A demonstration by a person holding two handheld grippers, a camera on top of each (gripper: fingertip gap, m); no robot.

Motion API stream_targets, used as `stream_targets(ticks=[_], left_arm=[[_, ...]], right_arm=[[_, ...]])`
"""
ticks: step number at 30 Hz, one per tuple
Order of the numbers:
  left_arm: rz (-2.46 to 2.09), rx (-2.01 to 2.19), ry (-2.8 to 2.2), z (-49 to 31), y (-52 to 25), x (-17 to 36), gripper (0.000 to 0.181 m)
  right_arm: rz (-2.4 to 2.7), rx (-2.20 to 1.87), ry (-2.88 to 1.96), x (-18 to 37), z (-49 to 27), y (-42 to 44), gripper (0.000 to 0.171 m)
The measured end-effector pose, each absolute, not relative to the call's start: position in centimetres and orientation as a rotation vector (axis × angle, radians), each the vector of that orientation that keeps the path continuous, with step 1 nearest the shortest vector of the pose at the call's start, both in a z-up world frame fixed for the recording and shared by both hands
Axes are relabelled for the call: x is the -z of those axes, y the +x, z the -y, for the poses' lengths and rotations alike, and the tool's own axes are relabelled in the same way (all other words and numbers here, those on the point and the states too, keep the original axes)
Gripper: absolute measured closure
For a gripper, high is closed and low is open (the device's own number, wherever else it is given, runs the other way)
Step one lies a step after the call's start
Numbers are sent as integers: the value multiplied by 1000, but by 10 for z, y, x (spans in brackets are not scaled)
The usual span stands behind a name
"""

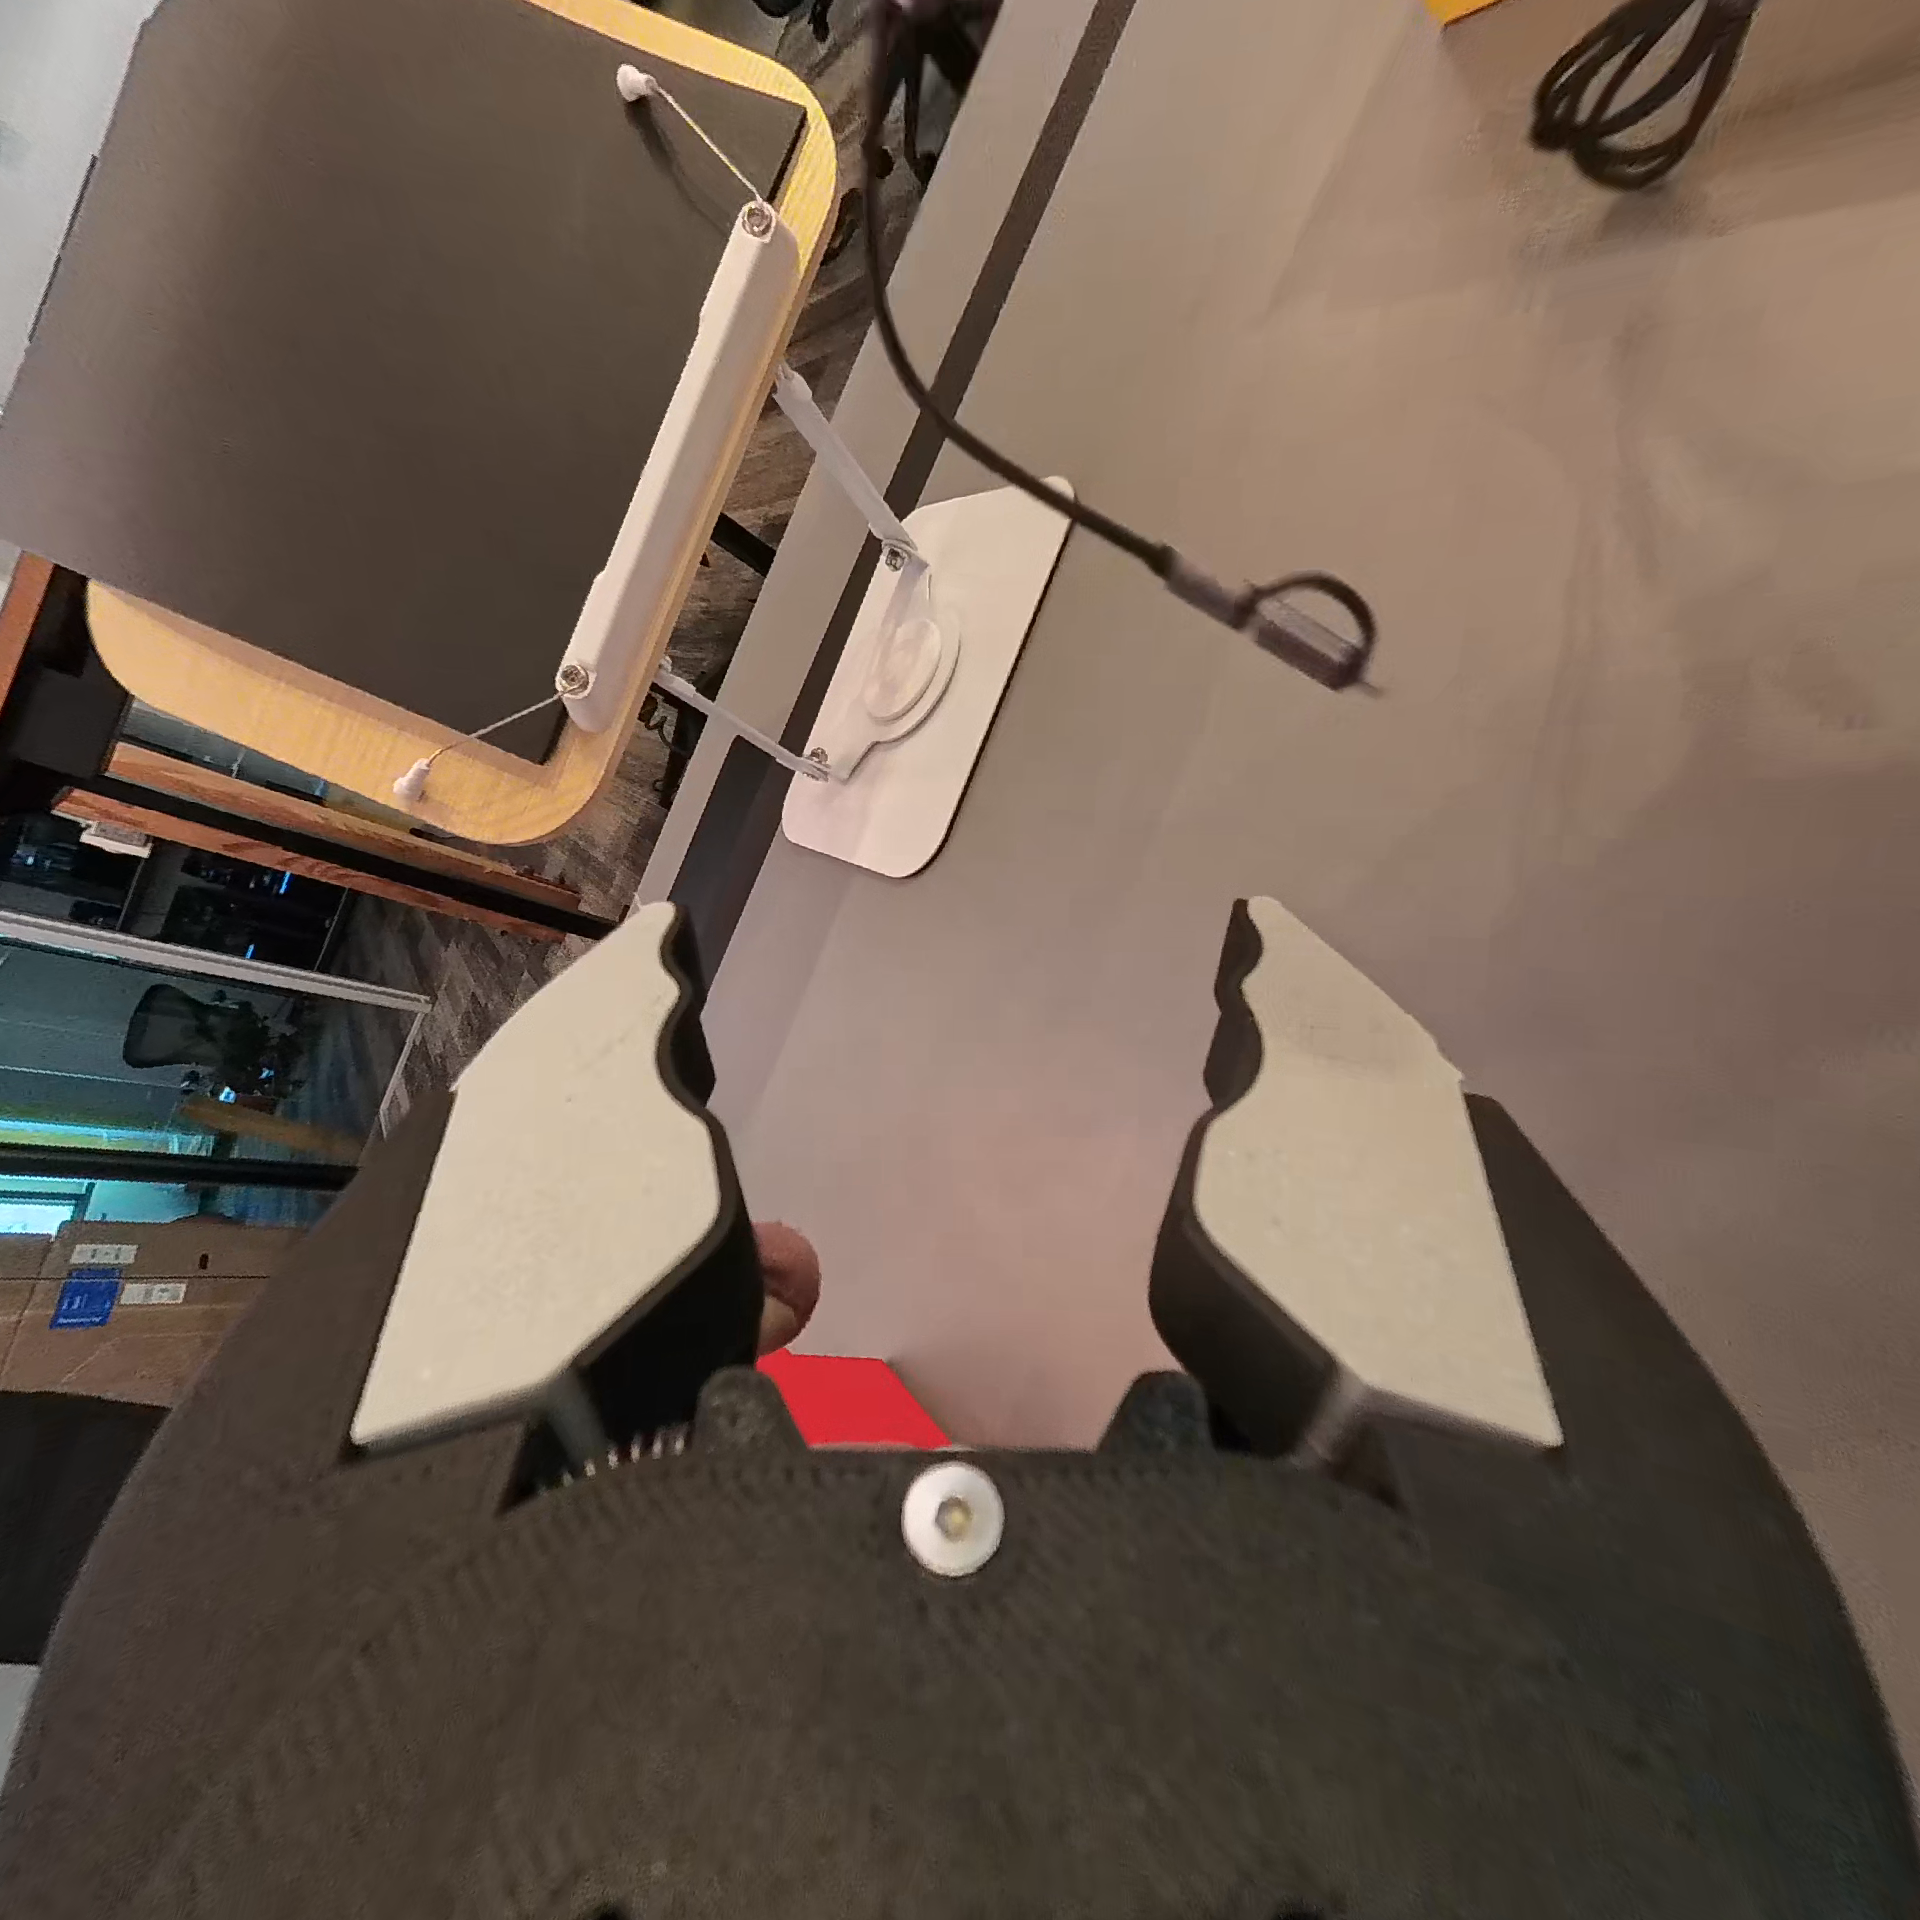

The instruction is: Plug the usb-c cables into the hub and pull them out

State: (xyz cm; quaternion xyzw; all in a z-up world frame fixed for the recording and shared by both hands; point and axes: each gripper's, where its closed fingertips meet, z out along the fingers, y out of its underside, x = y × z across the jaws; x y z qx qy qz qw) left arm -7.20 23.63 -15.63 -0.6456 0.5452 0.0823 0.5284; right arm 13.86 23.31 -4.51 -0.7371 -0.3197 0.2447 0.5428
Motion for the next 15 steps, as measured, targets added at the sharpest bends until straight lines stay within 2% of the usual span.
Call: stream_targets(ticks=[15], left_arm=[[-1322,-195,-1568,-238,-72,170,88]], right_arm=[[556,-358,-1528,-97,-220,238,171]])
